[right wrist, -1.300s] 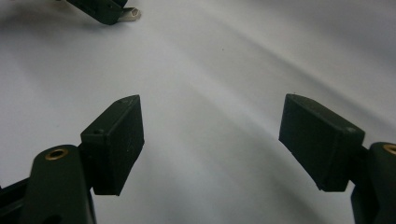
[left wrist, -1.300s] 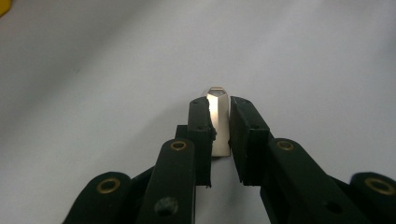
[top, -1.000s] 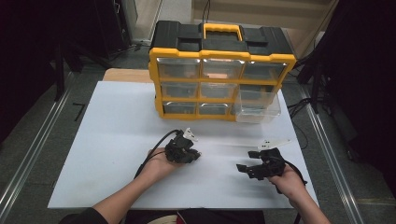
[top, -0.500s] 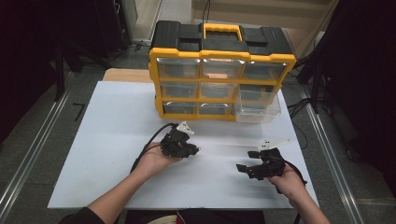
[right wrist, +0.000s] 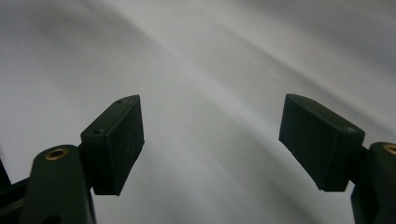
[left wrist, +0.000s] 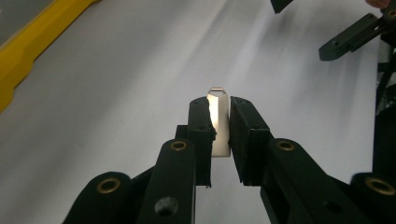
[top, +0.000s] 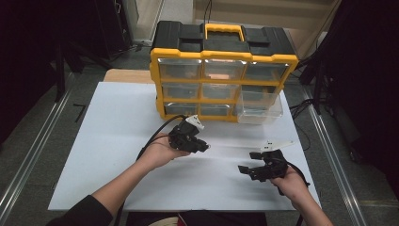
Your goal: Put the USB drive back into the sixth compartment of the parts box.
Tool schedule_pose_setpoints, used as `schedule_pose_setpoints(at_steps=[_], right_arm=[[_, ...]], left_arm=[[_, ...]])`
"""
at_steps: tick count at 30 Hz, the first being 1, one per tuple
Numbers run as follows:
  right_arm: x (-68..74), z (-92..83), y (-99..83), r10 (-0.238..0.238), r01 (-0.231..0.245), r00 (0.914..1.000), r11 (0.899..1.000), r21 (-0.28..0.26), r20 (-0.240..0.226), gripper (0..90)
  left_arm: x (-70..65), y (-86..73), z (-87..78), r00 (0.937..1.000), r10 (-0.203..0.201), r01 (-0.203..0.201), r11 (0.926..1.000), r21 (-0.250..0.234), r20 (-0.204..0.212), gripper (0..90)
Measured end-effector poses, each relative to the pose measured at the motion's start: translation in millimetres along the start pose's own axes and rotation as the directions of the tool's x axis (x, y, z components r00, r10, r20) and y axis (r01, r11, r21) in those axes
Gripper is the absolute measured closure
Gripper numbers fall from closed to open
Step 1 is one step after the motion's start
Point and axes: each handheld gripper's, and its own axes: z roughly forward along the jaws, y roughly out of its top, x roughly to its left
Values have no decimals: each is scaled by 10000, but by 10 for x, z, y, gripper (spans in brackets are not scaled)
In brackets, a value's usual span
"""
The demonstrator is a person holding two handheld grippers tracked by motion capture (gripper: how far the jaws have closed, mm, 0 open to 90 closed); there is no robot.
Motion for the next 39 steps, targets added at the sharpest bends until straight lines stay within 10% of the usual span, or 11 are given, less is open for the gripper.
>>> schedule_pose_setpoints(at_steps=[39], right_arm=[[12, 8, 9, 8, -8, 9998, 10000, -8, -205, 203]], left_arm=[[-54, 1166, -504, 9898, 1403, -1395, 9898, -307, 256, 800]])
